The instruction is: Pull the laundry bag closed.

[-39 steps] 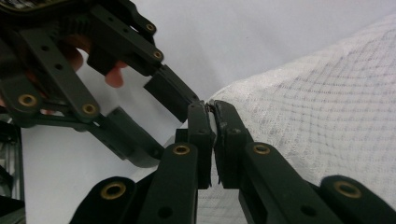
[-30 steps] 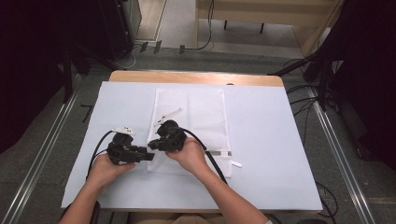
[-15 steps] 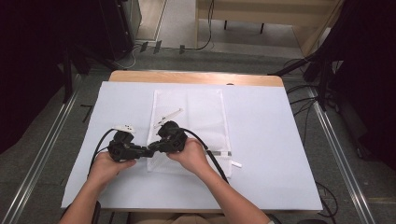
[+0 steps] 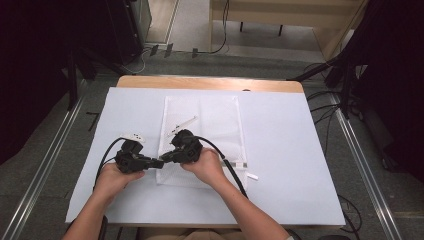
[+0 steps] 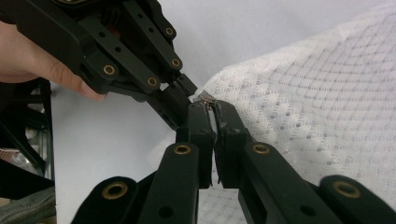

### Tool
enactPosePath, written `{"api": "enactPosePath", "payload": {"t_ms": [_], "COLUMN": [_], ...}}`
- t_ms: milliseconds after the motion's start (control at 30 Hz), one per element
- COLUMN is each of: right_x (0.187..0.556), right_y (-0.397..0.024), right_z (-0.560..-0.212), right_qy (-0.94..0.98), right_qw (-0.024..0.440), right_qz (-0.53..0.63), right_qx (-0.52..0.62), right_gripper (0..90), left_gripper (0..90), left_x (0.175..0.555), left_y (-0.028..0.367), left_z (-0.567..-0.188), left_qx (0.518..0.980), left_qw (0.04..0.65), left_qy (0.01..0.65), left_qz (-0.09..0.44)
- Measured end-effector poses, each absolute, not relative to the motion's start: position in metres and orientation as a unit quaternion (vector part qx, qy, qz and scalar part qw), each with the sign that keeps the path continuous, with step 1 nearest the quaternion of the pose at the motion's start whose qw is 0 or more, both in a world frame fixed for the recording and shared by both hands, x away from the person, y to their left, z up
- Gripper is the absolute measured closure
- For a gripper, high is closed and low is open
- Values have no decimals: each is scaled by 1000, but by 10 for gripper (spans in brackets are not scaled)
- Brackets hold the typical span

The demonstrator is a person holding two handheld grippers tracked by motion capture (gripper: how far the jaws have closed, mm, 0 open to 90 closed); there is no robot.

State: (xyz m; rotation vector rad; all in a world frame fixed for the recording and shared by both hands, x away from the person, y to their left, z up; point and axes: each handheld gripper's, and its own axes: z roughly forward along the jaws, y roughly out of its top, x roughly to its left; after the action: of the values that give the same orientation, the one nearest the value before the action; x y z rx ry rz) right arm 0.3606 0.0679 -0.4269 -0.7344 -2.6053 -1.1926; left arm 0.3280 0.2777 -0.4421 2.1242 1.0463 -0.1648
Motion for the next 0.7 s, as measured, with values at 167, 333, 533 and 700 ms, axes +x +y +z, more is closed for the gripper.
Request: {"api": "enactPosePath", "payload": {"t_ms": [167,333,533,700], "right_x": [360,359,360,366], "right_y": [66,65,59,49], "right_z": [-430,-431,-433,-437], "right_qy": [-876,-877,-884,-884], "right_qw": [83,72,56,69], "right_qz": [-404,-402,-392,-393], "right_qx": [-249,-251,-247,-244], "right_gripper": [885,885,884,884], "left_gripper": [896,897,897,896], "left_x": [327,326,326,327], "left_y": [278,280,283,282], "left_z": [-440,-439,-439,-440], "left_qx": [832,833,833,831], "left_qw": [373,368,369,370], "left_qy": [406,409,409,410], "left_qz": [-60,-60,-55,-64]}}
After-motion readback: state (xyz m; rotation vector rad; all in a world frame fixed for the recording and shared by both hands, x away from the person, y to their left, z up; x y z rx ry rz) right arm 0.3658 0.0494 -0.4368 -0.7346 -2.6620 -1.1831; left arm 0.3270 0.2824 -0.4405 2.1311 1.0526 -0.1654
